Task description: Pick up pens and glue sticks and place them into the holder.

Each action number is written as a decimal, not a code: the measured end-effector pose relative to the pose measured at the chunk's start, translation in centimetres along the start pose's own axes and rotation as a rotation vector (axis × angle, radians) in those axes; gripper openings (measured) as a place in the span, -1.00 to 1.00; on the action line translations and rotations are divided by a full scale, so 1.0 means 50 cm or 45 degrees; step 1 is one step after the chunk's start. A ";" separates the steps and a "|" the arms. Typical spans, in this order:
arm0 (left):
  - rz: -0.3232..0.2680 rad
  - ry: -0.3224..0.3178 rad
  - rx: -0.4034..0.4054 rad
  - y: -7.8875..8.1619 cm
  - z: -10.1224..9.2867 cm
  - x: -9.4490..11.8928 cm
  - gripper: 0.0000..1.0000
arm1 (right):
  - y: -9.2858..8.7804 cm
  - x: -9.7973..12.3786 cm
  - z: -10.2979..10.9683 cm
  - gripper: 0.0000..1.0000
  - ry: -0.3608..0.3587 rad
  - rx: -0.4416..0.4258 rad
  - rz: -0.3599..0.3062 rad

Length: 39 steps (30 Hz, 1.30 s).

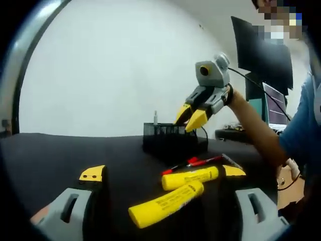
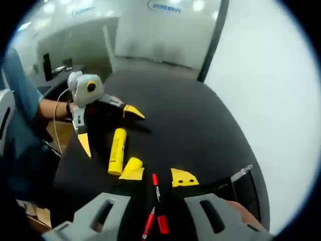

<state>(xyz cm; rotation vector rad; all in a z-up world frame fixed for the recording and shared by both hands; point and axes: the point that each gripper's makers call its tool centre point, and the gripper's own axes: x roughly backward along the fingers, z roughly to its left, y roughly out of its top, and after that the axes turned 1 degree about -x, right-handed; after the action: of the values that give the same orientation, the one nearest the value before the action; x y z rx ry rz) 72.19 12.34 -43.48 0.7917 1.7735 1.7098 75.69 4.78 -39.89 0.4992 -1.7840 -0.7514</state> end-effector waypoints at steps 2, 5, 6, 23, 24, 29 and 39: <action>0.026 0.001 0.000 -0.009 0.000 -0.001 0.78 | -0.015 -0.017 0.004 -0.71 0.011 0.023 0.065; 0.033 -0.005 -0.017 -0.013 -0.005 -0.002 0.77 | -0.035 -0.039 0.015 -0.71 0.029 0.043 0.139; 0.038 -0.002 -0.019 -0.015 -0.004 -0.002 0.77 | -0.039 -0.046 0.013 -0.71 0.019 0.049 0.154; 0.046 0.001 0.026 -0.018 0.002 0.000 0.75 | -0.093 -0.121 0.024 -0.75 0.028 0.086 0.345; 0.056 -0.001 0.020 -0.021 0.002 0.001 0.75 | -0.095 -0.127 0.023 -0.77 0.027 0.090 0.351; 0.065 -0.006 0.014 -0.024 0.002 0.001 0.75 | -0.116 -0.142 0.022 -0.82 0.022 0.099 0.408; 0.065 -0.005 0.015 -0.024 0.003 0.001 0.74 | -0.125 -0.152 0.020 -0.87 0.020 0.106 0.426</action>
<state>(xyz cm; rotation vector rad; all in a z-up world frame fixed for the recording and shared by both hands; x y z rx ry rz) 72.21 12.44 -44.71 0.8519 1.7764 1.7303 77.06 5.58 -49.66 0.2494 -1.8294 -0.4407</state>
